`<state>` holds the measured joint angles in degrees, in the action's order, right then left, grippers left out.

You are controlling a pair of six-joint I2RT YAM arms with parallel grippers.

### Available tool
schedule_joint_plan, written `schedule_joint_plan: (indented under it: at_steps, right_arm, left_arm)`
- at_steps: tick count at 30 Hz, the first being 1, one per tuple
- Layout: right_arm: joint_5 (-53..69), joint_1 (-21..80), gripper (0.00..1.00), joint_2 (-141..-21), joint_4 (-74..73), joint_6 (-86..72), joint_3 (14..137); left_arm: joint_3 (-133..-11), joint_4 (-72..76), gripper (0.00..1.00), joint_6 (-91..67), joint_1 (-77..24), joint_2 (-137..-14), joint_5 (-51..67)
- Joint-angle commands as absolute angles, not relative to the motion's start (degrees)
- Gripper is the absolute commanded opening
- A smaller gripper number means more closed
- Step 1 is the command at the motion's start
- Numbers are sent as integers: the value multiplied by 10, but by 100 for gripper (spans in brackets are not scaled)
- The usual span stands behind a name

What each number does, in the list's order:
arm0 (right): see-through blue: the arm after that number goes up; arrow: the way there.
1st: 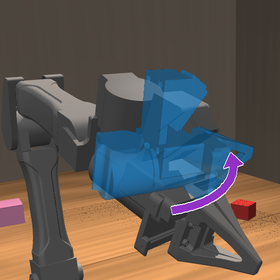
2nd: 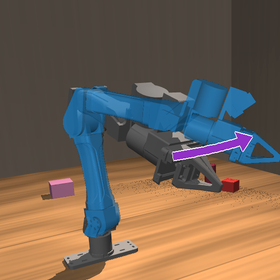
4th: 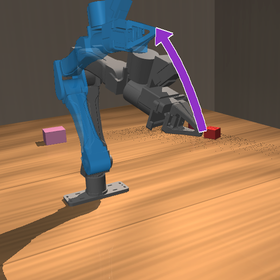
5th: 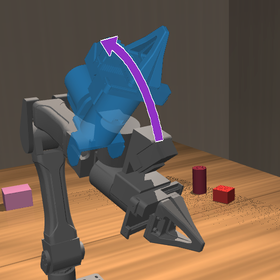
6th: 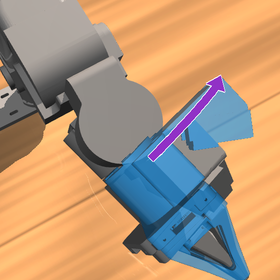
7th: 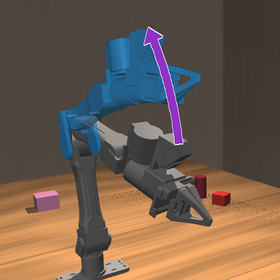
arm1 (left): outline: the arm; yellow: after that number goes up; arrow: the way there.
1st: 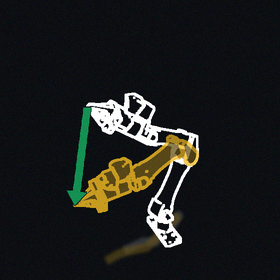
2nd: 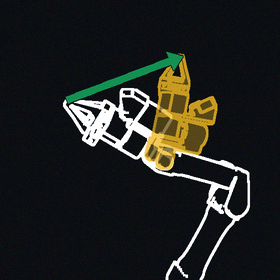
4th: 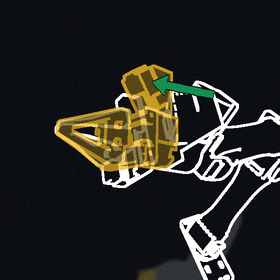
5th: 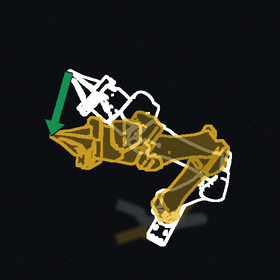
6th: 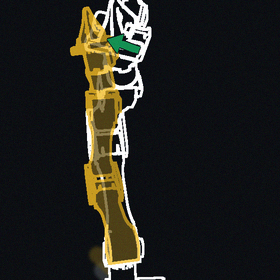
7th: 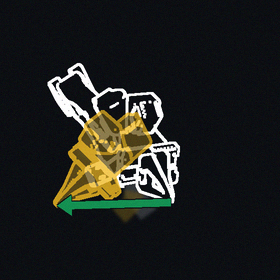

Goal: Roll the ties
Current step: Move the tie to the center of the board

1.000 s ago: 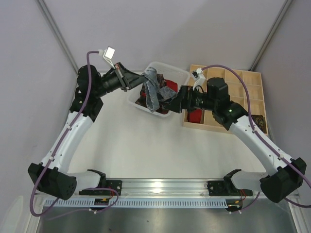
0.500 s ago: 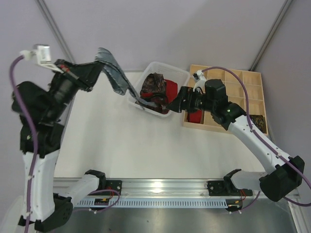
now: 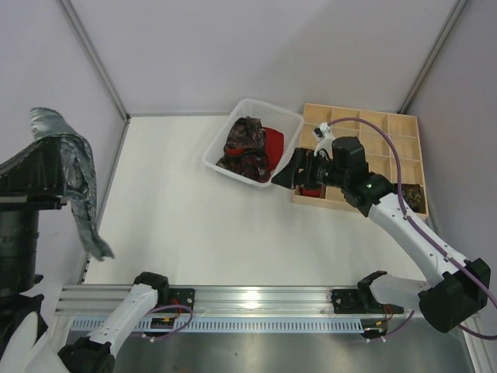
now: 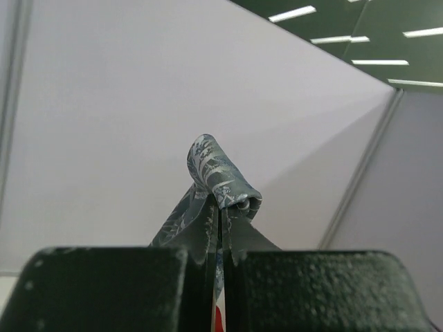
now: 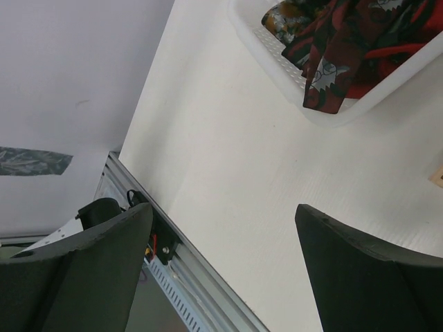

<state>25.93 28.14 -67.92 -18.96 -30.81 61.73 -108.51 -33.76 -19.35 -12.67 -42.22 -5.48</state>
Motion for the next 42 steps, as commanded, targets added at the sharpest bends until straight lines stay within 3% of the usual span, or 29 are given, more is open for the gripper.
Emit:
schedule_joint_plan:
  at_steps: [1, 5, 8, 12, 16, 22, 29, 31, 32, 36, 42]
  right_arm:
    - [266, 273, 92, -650, -178, -301, 598]
    - [276, 255, 92, -626, -189, -305, 577]
    - [276, 243, 92, -603, -200, -302, 563]
    - [276, 228, 93, -579, -212, -301, 548]
    - [276, 215, 93, -563, -213, -304, 527]
    - [276, 207, 93, -548, -229, -300, 514]
    - [262, 177, 95, -524, -273, -267, 505]
    - [246, 156, 95, -523, -291, -250, 505]
    - [247, 148, 95, -522, -303, -246, 501]
    - [267, 110, 95, -512, -310, -237, 483]
    - [274, 113, 94, -534, -326, -264, 460]
  left_arm:
    - [-1003, -408, 0, -231, -122, -468, 23]
    - [-821, -388, 0, -309, -123, -452, 174]
    - [-662, -387, 0, -341, -145, -432, 198]
    - [-538, -361, 0, -394, -286, -425, 90]
    - [-432, -258, 0, -460, -407, -451, 56]
    - [-466, -244, 0, -471, -557, -620, -31]
    - [-526, -204, 0, -454, -614, -758, -25]
    - [-525, -180, 15, -454, -624, -772, -11]
    - [-523, -158, 35, -462, -626, -773, 15]
    - [-497, -80, 64, -472, -626, -759, 67]
    - [-512, -162, 75, -433, -624, -634, -20]
